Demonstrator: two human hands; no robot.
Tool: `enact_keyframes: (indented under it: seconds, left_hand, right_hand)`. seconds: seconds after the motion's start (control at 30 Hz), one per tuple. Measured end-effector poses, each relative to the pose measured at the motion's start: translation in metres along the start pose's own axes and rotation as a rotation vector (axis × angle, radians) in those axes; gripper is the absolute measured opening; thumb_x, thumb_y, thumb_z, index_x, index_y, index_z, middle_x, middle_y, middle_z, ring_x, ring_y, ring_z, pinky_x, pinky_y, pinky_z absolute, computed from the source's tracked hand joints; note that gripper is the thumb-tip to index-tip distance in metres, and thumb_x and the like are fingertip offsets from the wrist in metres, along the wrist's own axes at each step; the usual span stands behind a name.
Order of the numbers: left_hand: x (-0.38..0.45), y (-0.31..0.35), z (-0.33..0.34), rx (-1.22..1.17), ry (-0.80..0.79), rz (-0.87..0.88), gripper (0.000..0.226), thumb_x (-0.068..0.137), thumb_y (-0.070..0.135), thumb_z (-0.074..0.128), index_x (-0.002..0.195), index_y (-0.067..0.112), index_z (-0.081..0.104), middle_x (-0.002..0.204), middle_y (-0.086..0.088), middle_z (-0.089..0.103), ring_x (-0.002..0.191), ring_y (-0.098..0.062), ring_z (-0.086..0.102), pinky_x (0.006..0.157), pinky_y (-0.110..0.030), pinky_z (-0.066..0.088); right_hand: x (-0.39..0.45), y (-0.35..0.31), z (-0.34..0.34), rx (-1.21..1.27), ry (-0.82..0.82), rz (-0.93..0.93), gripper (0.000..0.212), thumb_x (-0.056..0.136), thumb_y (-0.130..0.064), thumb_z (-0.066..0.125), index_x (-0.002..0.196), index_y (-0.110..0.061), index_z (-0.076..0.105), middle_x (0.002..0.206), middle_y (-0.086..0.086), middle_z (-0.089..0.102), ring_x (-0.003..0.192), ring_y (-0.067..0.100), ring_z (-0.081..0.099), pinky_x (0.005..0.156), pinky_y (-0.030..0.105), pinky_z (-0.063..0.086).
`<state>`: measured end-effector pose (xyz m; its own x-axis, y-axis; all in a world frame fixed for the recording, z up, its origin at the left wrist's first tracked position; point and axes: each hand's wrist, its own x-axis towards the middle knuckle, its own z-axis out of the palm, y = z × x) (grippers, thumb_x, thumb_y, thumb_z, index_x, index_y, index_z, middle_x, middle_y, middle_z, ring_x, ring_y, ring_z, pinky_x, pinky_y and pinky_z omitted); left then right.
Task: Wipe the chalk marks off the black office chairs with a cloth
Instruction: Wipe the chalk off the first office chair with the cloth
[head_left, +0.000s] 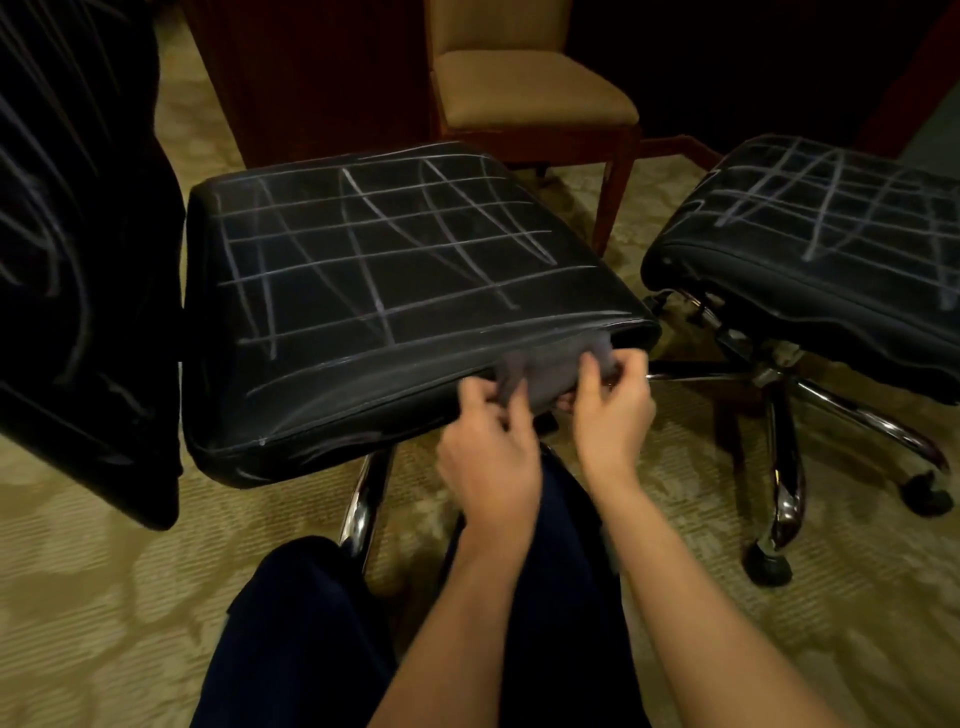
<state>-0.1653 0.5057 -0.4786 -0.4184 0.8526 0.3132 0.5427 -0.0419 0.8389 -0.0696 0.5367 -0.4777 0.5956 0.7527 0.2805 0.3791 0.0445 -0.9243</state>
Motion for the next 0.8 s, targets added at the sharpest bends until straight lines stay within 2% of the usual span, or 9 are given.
enact_keyframes:
  seconds: [0.07,0.13,0.17,0.27,0.37,0.5,0.63,0.73,0.8]
  left_hand:
    - [-0.001,0.01,0.011,-0.032,-0.006,0.003,0.021,0.095,0.037,0.064,0.093,0.018,0.054,0.071,0.004,0.073,0.068,-0.023,0.071,0.063,-0.04,0.054]
    - [0.002,-0.006,0.002,-0.035,0.019,0.032,0.02,0.094,0.038,0.062,0.093,0.02,0.054,0.069,0.004,0.073,0.066,-0.024,0.071,0.06,-0.042,0.054]
    - [0.004,-0.022,-0.01,-0.003,0.047,0.055,0.02,0.093,0.039,0.061,0.093,0.021,0.053,0.068,0.003,0.073,0.063,-0.025,0.071,0.057,-0.042,0.054]
    - [0.009,-0.069,-0.061,0.154,0.146,0.115,0.024,0.098,0.039,0.06,0.095,0.015,0.058,0.068,0.003,0.071,0.057,-0.019,0.068,0.05,-0.039,0.053]
    - [0.012,-0.082,-0.1,0.132,0.226,0.014,0.025,0.093,0.037,0.064,0.093,0.014,0.056,0.067,0.006,0.068,0.055,-0.013,0.065,0.05,-0.038,0.052]
    - [0.013,-0.059,-0.075,0.01,0.169,0.022,0.021,0.096,0.033,0.066,0.095,0.015,0.058,0.071,0.009,0.069,0.06,-0.008,0.068,0.051,-0.041,0.056]
    - [0.01,-0.035,-0.039,-0.056,0.066,0.012,0.022,0.095,0.043,0.063,0.094,0.024,0.053,0.066,0.009,0.069,0.059,-0.012,0.068,0.056,-0.041,0.055]
    - [0.014,-0.049,-0.06,-0.041,0.072,0.081,0.02,0.095,0.033,0.067,0.088,0.016,0.058,0.049,0.009,0.055,0.045,-0.009,0.057,0.047,-0.027,0.047]
    - [0.012,-0.063,-0.082,-0.069,0.067,0.116,0.016,0.095,0.026,0.066,0.088,0.014,0.057,0.05,0.009,0.055,0.044,-0.009,0.056,0.043,-0.022,0.044]
  right_hand:
    - [0.005,0.001,0.004,-0.055,0.075,0.017,0.011,0.1,-0.022,0.057,0.097,-0.013,0.05,0.079,0.001,0.061,0.067,-0.003,0.062,0.061,0.014,0.05]
    - [-0.008,0.002,0.015,-0.078,0.104,-0.015,0.011,0.099,-0.029,0.054,0.096,-0.021,0.047,0.085,0.007,0.064,0.073,0.017,0.064,0.071,0.041,0.055]
    - [-0.022,0.002,0.023,-0.068,0.083,-0.036,0.011,0.098,-0.032,0.053,0.095,-0.026,0.044,0.084,0.009,0.064,0.071,0.023,0.064,0.069,0.045,0.054]
    - [-0.072,-0.005,0.046,-0.004,-0.112,-0.099,0.015,0.1,-0.037,0.052,0.091,-0.037,0.041,0.076,0.001,0.064,0.064,0.017,0.066,0.058,0.044,0.054]
    - [-0.1,-0.018,0.058,0.024,-0.238,-0.23,0.013,0.101,-0.039,0.052,0.092,-0.031,0.049,0.071,-0.009,0.061,0.061,0.01,0.062,0.053,0.039,0.053]
    - [-0.07,-0.017,0.042,-0.044,-0.119,-0.272,0.011,0.098,-0.03,0.06,0.095,-0.019,0.062,0.077,-0.01,0.064,0.066,0.009,0.062,0.058,0.028,0.048]
    - [-0.033,-0.009,0.019,-0.189,-0.009,-0.231,0.021,0.098,-0.039,0.058,0.093,-0.018,0.063,0.068,-0.001,0.065,0.063,0.025,0.064,0.058,0.045,0.051]
    - [-0.049,-0.015,0.02,-0.248,-0.012,-0.205,0.026,0.096,-0.044,0.057,0.094,-0.02,0.066,0.064,-0.004,0.062,0.061,0.021,0.062,0.058,0.041,0.051]
    - [-0.072,-0.018,0.023,-0.218,-0.091,-0.162,0.026,0.095,-0.045,0.056,0.093,-0.021,0.066,0.058,-0.006,0.058,0.055,0.014,0.059,0.057,0.042,0.052]
